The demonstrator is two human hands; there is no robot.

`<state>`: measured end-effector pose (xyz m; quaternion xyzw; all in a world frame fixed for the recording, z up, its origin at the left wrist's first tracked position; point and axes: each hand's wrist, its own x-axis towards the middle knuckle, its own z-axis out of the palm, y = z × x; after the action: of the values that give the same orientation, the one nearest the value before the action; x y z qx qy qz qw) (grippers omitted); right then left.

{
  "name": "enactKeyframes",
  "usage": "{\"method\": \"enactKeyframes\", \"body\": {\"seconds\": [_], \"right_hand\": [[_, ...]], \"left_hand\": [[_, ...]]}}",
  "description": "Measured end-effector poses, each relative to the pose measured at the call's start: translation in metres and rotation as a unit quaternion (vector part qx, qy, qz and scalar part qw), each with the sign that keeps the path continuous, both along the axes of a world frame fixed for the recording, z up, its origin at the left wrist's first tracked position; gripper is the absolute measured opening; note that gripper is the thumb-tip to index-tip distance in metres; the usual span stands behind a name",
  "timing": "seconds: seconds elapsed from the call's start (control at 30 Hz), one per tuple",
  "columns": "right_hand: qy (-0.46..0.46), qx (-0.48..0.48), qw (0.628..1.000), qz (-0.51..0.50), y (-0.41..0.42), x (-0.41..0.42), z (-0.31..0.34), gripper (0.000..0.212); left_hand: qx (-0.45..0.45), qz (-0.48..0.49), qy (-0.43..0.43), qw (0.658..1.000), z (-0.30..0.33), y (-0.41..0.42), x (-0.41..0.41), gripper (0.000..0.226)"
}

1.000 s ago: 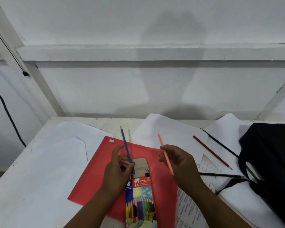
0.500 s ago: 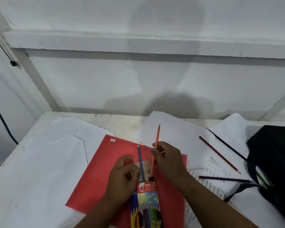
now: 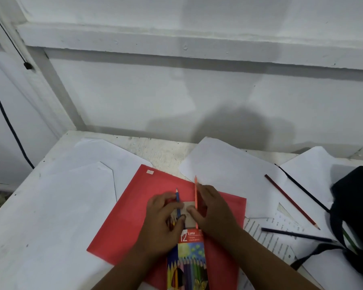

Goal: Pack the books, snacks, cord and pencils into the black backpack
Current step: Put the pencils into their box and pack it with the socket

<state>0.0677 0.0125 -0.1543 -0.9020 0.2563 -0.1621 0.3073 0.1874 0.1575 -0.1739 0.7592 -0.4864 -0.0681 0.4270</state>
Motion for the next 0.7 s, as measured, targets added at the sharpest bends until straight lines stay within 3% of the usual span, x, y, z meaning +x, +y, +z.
{"method": "enactKeyframes", "body": {"seconds": [0.13,0.33,0.4,0.5,0.57,0.7], "right_hand": [[-0.002,-0.026,0.999,0.038,-0.002,-0.007,-0.005,0.057],[-0.063,-0.007,0.996,0.059,-0.004,-0.019,-0.010,0.029],[-0.075,0.001,0.995,0.069,-0.004,-0.024,-0.011,0.033],[-0.062,0.014,0.995,0.074,-0.006,-0.027,-0.014,0.060],[-0.056,0.015,0.996,0.075,-0.008,-0.027,-0.014,0.068],[-0.080,0.000,0.994,0.068,-0.006,-0.026,-0.011,0.045]], "left_hand": [[0.020,0.018,-0.011,1.000,0.002,-0.001,0.000,0.033],[0.025,0.025,0.021,0.999,-0.001,0.000,0.001,0.025],[0.024,0.029,0.027,0.999,0.001,0.000,0.001,0.024],[0.028,0.017,0.021,0.999,0.004,0.001,0.002,0.038],[0.027,0.013,0.020,0.999,0.005,0.002,0.003,0.042],[0.027,0.007,0.007,1.000,0.006,0.002,0.003,0.039]]}}
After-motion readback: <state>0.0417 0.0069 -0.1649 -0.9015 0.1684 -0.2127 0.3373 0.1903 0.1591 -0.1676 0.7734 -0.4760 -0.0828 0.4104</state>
